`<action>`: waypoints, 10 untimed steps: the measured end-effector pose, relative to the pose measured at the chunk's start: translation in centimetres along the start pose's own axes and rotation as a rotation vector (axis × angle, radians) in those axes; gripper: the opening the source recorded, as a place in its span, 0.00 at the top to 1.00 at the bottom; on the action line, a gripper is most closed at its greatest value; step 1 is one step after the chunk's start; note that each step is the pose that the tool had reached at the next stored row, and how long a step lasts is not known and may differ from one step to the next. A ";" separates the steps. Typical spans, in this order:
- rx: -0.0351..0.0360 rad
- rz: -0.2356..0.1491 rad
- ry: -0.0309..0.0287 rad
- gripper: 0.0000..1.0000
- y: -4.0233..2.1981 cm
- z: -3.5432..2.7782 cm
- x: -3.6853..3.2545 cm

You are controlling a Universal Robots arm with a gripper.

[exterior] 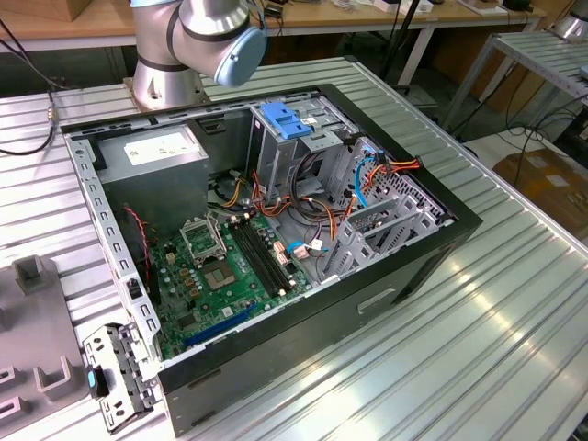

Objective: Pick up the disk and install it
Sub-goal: 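Pick up the disk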

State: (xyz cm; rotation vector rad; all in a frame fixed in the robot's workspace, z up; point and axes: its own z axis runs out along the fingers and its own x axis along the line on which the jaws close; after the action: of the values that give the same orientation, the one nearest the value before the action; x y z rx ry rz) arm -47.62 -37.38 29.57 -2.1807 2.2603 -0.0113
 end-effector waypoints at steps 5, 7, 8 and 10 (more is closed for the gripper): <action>0.0001 0.000 0.0005 0.63 0.01 0.09 -0.08; 0.0000 0.000 0.0007 0.63 0.01 0.08 -0.08; 0.0000 0.000 0.0008 0.63 0.01 0.09 -0.08; 0.0000 0.000 0.0010 0.63 0.00 0.08 -0.07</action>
State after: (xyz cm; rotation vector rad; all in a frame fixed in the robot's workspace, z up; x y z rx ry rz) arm -47.63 -37.30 29.48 -2.1811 2.2609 -0.0124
